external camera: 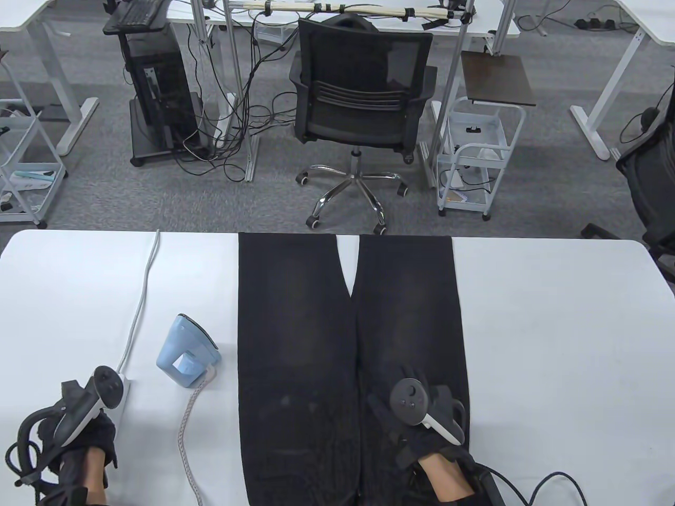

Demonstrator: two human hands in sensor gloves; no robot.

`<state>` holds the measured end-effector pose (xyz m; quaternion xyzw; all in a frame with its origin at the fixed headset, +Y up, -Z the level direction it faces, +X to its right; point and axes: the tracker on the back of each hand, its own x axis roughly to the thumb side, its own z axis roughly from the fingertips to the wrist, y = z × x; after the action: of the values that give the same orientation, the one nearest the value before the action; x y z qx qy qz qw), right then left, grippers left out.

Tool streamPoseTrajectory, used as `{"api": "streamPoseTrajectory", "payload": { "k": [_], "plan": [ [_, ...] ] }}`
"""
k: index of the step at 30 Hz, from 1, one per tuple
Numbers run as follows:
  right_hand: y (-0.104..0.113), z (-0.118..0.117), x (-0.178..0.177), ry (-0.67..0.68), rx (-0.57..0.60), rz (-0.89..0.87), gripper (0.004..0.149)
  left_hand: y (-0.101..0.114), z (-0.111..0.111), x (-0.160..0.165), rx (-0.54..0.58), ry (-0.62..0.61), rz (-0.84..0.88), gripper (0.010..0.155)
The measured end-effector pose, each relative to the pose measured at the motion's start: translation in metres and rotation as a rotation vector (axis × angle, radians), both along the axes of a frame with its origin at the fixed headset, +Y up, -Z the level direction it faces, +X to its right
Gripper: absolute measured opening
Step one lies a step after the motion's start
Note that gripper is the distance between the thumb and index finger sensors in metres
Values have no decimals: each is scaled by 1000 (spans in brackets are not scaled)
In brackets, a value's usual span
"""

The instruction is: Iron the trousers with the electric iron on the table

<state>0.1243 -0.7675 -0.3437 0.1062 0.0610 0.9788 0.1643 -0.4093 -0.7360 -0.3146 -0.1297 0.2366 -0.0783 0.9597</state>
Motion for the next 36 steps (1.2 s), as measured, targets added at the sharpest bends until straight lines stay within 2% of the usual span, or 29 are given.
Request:
{"api": "streamPoseTrajectory", "payload": {
  "k": [4,8,14,16,18,21,23,25,28,36],
  "plan": [
    [0,0,0,0,1,-5,80,-1,-3,2,-4,-12,-24,60],
    [0,0,1,-1,6,-7,80,-14,-8,8,-24,-38,-72,59],
    [1,0,1,-4,7,-13,80,-14,-7,8,-31,-16,-46,60],
    [1,0,2,-5,9,-15,80,-13,-8,6,-64,-14,-39,60],
    [0,-1,2,-5,3,-11,80,-9,-7,5,-40,11,-17,59],
    [-2,-2,1,-5,-6,-7,80,-2,-9,7,36,5,8,67],
    [-2,-1,1,-5,-5,-8,80,0,-13,10,37,-11,28,74],
    [-2,-1,1,-4,-1,-8,80,-2,-17,12,-13,-16,111,84],
    [-2,-1,1,0,1,-6,80,-8,-23,14,-45,-16,95,91],
    [-2,-1,0,5,-10,3,80,-30,-27,6,-145,36,83,94]
  ]
}}
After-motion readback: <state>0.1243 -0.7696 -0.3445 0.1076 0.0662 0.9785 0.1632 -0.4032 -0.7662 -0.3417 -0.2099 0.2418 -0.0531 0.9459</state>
